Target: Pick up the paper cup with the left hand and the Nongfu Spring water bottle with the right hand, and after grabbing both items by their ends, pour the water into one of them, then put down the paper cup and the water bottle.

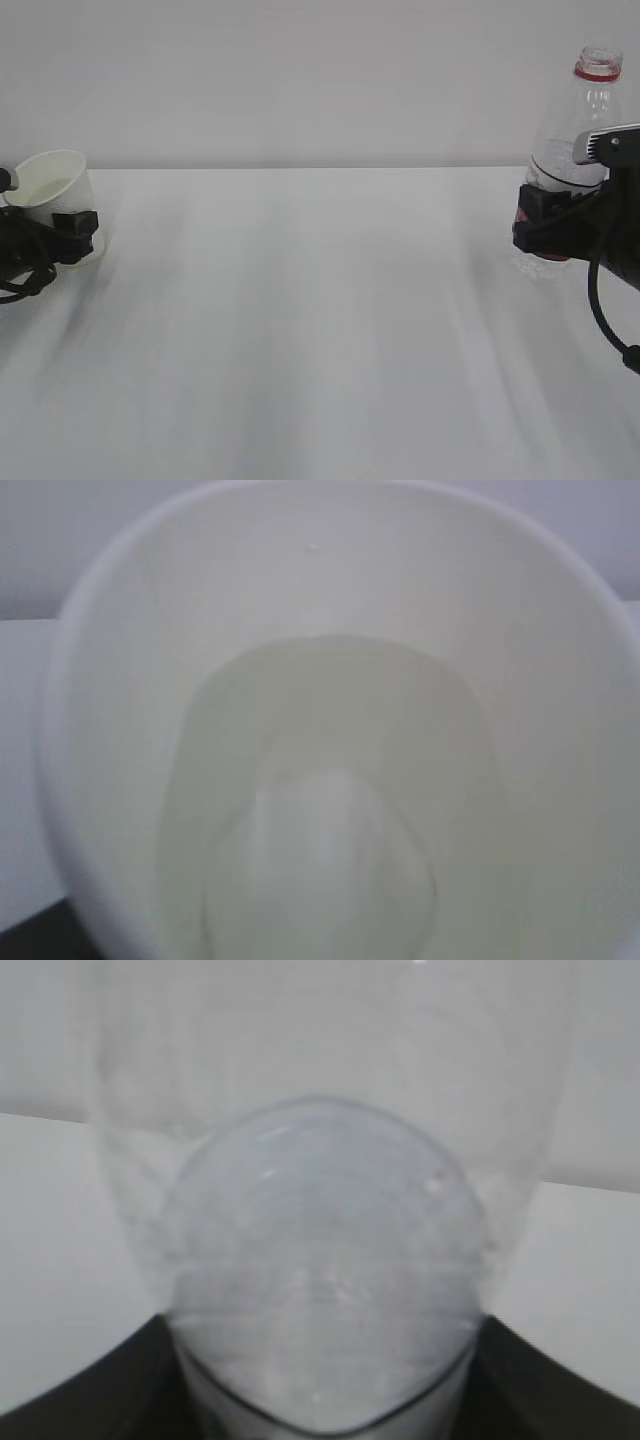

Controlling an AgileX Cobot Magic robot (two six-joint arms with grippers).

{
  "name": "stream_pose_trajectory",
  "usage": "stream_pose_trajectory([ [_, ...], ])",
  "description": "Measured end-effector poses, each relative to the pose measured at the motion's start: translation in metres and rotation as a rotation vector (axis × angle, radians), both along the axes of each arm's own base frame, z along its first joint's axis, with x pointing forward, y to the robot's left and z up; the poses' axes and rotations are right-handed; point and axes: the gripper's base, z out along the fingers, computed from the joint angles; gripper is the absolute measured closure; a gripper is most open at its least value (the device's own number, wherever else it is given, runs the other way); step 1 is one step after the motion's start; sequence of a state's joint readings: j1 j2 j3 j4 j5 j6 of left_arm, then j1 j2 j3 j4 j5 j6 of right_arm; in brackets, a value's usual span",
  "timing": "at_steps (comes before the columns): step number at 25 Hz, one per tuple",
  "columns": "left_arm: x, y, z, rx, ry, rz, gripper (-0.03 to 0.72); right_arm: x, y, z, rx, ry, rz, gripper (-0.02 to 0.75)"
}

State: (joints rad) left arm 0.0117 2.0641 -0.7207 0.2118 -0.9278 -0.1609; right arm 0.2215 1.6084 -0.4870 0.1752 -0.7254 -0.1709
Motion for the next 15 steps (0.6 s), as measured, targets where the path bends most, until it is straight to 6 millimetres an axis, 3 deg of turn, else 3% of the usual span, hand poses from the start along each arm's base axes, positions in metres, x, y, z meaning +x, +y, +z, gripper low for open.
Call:
stream_pose_trajectory([
  [7, 0.0002, 0.0017, -0.0006, -0.007, 0.002, 0.022, 0.182, 0.0, 0.0, 0.0, 0.0, 0.0, 0.0, 0.307],
  [15, 0.0012, 0.0019, 0.0002, -0.009, -0.003, 0.026, 0.089, 0.0, 0.0, 0.0, 0.0, 0.0, 0.0, 0.307],
])
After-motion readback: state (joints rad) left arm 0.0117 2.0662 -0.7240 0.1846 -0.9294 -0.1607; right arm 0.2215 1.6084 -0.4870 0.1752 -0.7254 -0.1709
